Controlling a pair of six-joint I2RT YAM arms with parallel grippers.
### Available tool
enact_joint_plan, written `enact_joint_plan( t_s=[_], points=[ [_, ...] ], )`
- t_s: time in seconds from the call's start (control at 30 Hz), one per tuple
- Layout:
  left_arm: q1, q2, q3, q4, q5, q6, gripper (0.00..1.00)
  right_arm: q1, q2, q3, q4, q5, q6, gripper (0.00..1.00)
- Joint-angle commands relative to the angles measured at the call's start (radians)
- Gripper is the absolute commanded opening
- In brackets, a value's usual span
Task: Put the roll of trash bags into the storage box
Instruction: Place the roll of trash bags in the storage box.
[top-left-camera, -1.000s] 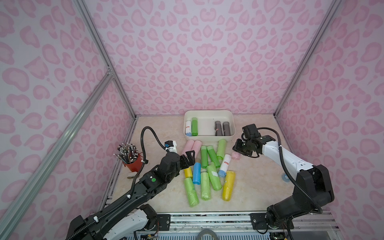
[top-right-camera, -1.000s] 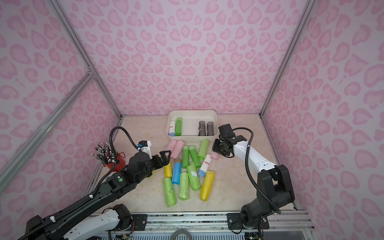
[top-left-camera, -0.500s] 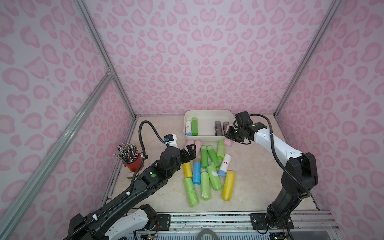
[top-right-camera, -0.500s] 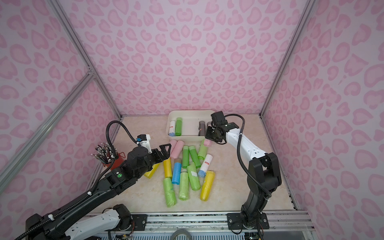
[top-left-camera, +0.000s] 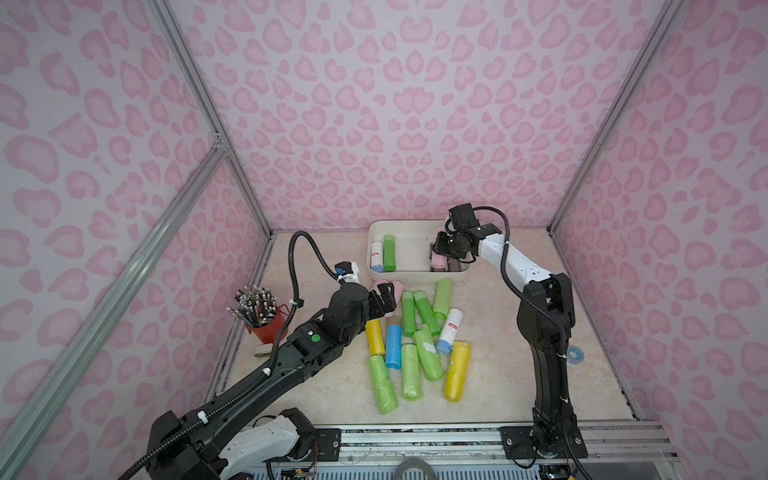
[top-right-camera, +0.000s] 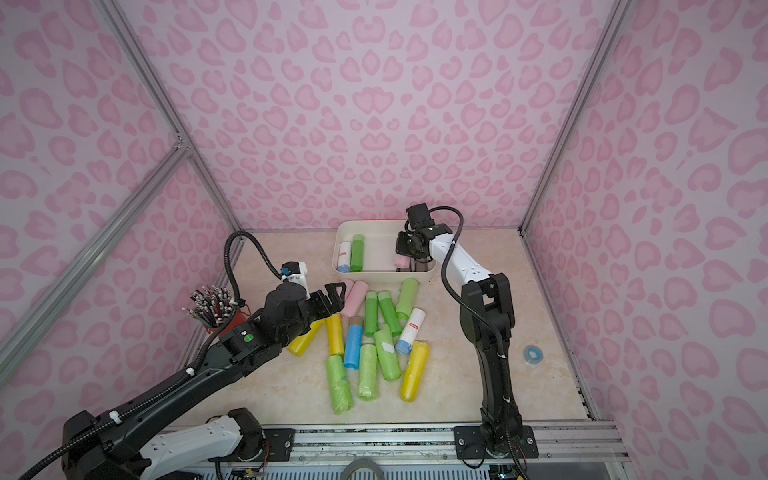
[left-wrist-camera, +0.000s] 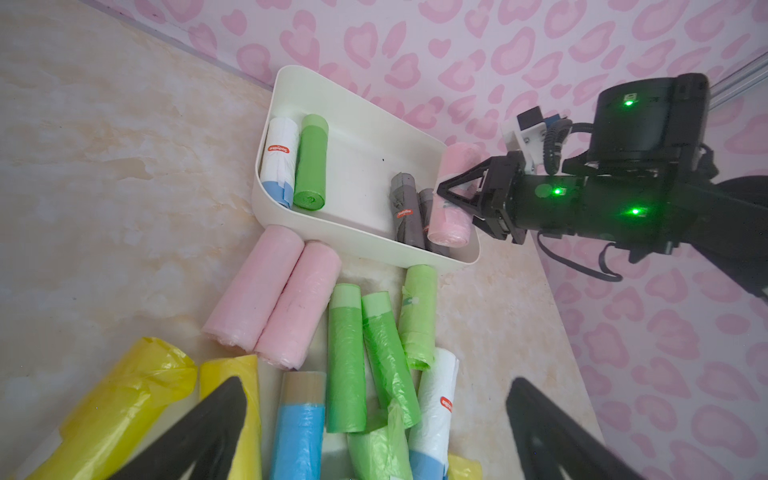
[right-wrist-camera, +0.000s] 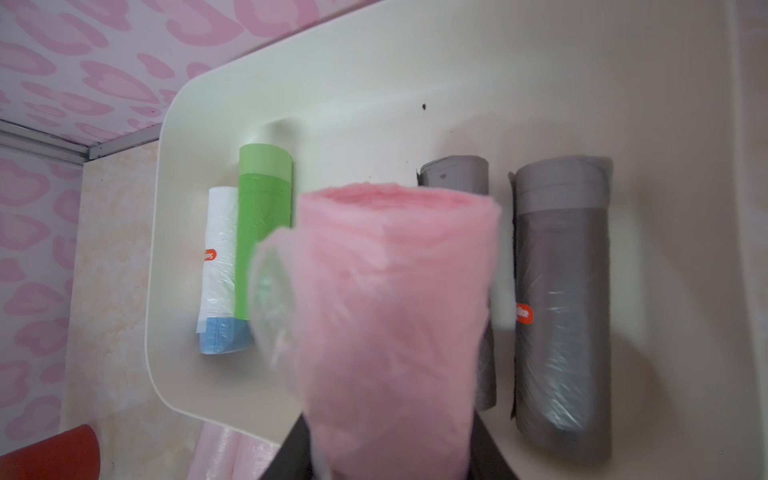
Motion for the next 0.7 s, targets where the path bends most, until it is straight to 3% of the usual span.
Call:
enact_joint_plan(
  t_s=[0.0,0.43,0.67],
  points=[
    [0.001,0.03,0.031,0.0,0.0,0.003,1.0,-0.001,0.077,0.074,0.022,-0.041,0.003,0.32],
    [0.014,0.161,0.117,-0.012,0.034,0.024,1.0,0.008,0.271,0.241,0.034,0.016,0.023,0.32],
    [0.052,0.188,0.136,-0.02,0.058,0.023,1.0,0.012,0.288,0.275,-0.031,0.141,-0.044,0.34]
  ],
)
